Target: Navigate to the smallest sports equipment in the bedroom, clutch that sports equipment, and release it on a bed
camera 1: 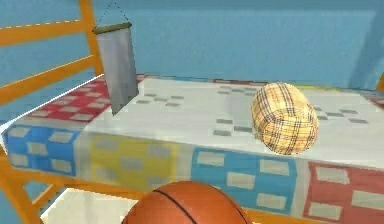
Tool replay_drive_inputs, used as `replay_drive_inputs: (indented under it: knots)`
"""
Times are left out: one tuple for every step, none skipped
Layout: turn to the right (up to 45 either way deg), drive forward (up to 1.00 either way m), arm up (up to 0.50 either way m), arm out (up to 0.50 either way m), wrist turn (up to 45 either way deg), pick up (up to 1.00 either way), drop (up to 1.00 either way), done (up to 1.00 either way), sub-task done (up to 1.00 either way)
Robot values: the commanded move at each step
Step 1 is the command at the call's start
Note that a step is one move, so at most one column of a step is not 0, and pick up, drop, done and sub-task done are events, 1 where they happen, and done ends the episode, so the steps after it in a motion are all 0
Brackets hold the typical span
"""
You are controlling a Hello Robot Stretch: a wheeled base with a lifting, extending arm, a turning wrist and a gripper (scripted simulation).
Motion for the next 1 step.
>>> replay_drive_inputs:
  knots:
    - [0.0, 0.40, 0.00, 0.00, 0.0, 0.00, 0.00, 0.00, 0.00]
